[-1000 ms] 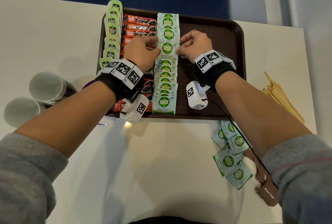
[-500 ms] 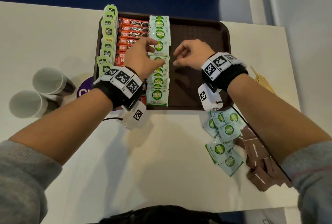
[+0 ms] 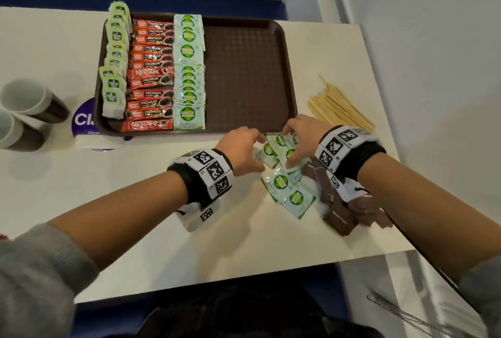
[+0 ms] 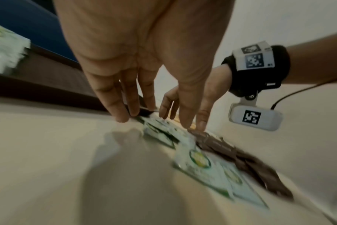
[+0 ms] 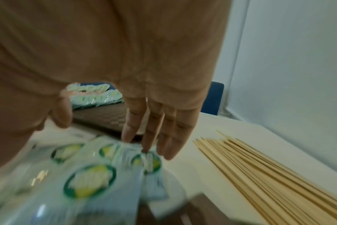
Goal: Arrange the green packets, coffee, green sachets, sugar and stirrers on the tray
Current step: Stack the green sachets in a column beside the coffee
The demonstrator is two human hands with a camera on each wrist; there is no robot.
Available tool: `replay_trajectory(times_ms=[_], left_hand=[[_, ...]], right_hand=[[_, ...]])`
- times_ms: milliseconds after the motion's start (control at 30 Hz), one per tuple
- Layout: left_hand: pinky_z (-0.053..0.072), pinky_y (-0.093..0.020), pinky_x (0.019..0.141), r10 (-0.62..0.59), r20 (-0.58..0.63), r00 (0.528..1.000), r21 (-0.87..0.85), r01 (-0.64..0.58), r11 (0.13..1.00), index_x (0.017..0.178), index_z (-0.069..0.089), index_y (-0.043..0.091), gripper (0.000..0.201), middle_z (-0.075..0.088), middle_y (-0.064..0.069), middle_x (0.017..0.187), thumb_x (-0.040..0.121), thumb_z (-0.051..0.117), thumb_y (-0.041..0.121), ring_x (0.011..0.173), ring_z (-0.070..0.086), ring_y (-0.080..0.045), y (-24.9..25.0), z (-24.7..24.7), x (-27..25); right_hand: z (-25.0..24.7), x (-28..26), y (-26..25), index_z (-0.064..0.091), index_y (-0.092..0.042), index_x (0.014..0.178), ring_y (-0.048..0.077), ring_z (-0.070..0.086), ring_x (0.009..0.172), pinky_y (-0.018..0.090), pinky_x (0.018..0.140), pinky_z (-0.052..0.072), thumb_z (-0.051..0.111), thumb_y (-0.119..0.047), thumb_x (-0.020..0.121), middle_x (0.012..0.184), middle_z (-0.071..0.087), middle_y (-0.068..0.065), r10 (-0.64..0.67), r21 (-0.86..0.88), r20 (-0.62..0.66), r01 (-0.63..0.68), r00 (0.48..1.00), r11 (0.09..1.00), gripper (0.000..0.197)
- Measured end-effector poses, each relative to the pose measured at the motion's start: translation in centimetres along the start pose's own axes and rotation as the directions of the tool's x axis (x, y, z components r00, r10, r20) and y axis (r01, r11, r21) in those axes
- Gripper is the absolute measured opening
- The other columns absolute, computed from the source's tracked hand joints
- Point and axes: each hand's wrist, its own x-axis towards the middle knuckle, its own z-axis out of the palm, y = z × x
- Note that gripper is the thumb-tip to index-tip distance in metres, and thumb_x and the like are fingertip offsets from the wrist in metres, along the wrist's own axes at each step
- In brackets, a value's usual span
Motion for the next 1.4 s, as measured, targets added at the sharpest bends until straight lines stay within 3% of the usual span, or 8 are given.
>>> replay_trajectory(times_ms=[200, 300, 400, 533, 733, 867, 1067, 1400], left_hand=[[0.032, -0.039, 0.11, 0.079, 0.058, 0.995, 0.197, -0.089, 0.976, 0.146, 0.029, 0.022, 0.083, 0.023, -0.005, 0.154, 0.078, 0.073, 0.037, 0.135, 0.03, -0.031, 1.7, 3.1, 0.4], [0.032, -0.042, 0.11, 0.07, 0.069, 0.995, 0.278, -0.086, 0.957, 0.149, 0.021, 0.027, 0.087, 0.017, -0.004, 0.157, 0.079, 0.071, 0.044, 0.136, 0.026, -0.031, 2.2, 3.7, 0.7], [0.035, -0.042, 0.108, 0.045, 0.042, 0.998, 0.306, -0.055, 0.951, 0.148, 0.021, 0.024, 0.095, 0.025, -0.003, 0.152, 0.074, 0.073, 0.051, 0.134, 0.027, -0.029, 2.1, 4.0, 0.8], [0.04, -0.04, 0.1, 0.006, 0.02, 1.0, 0.308, -0.012, 0.951, 0.145, 0.023, 0.018, 0.104, 0.033, -0.004, 0.137, 0.065, 0.079, 0.054, 0.124, 0.031, -0.027, 2.0, 4.7, 0.4], [0.042, -0.038, 0.093, -0.062, -0.017, 0.998, 0.179, 0.064, 0.982, 0.128, 0.042, 0.011, 0.07, 0.036, -0.01, 0.126, 0.075, 0.076, 0.041, 0.113, 0.042, -0.03, 1.7, 4.8, 0.2], [0.043, -0.039, 0.094, -0.086, -0.053, 0.995, 0.126, 0.092, 0.988, 0.129, 0.04, 0.011, 0.069, 0.036, -0.009, 0.129, 0.076, 0.075, 0.039, 0.114, 0.043, -0.03, 1.3, 4.6, 0.1], [0.042, -0.037, 0.096, -0.041, -0.023, 0.999, 0.174, 0.044, 0.984, 0.134, 0.037, 0.02, 0.097, 0.033, -0.005, 0.126, 0.055, 0.085, 0.05, 0.114, 0.036, -0.026, 1.0, 4.9, -0.8], [0.036, -0.037, 0.089, 0.047, -0.017, 0.999, 0.346, -0.038, 0.937, 0.123, 0.043, 0.013, 0.06, 0.041, -0.008, 0.122, 0.08, 0.064, 0.049, 0.107, 0.039, -0.032, 0.9, 4.5, -0.3]], right_hand=[[4.6, -1.5, 2.2, 0.016, -0.017, 0.145, 0.027, 0.021, 0.139, 0.043, 0.111, 0.032, 0.09, -0.05, 0.041, 0.15, 0.017, 0.008, -0.03, -0.13, -0.042, 0.025, 0.999, 0.991, 0.131], [6.0, -1.9, 2.2, 0.004, -0.022, 0.148, 0.026, 0.014, 0.143, 0.043, 0.114, 0.028, 0.09, -0.051, 0.039, 0.155, 0.007, 0.005, -0.061, -0.138, -0.07, 0.051, 0.996, 0.989, 0.142], [6.8, -2.0, 1.6, 0.001, -0.016, 0.149, 0.026, 0.018, 0.14, 0.039, 0.114, 0.027, 0.088, -0.052, 0.043, 0.152, 0.013, 0.007, -0.089, -0.173, -0.11, 0.069, 0.99, 0.982, 0.142], [6.9, -1.9, 1.1, 0.011, -0.01, 0.147, 0.025, 0.028, 0.129, 0.035, 0.108, 0.032, 0.087, -0.054, 0.047, 0.139, 0.024, 0.007, -0.131, -0.186, -0.132, 0.105, 0.982, 0.977, 0.133], [6.8, -1.8, 1.2, 0.031, -0.013, 0.139, 0.022, 0.031, 0.125, 0.036, 0.104, 0.038, 0.089, -0.041, 0.053, 0.137, 0.026, 0.004, -0.168, -0.017, -0.15, 0.167, 0.974, 0.986, 0.108], [6.4, -1.5, 1.1, 0.045, -0.016, 0.124, 0.022, 0.037, 0.115, 0.036, 0.095, 0.043, 0.087, -0.034, 0.059, 0.126, 0.034, 0.004, -0.178, 0.035, -0.133, 0.184, 0.975, 0.982, 0.079], [6.0, -0.6, 0.3, 0.045, -0.016, 0.125, 0.025, 0.04, 0.114, 0.037, 0.094, 0.043, 0.084, -0.03, 0.066, 0.123, 0.038, 0.009, -0.152, 0.006, -0.059, 0.153, 0.987, 0.988, 0.073], [5.2, 0.1, -0.5, 0.047, -0.011, 0.111, 0.029, 0.052, 0.099, 0.032, 0.077, 0.04, 0.08, -0.022, 0.071, 0.108, 0.048, 0.011, -0.182, 0.02, -0.035, 0.183, 0.983, 0.983, 0.054]])
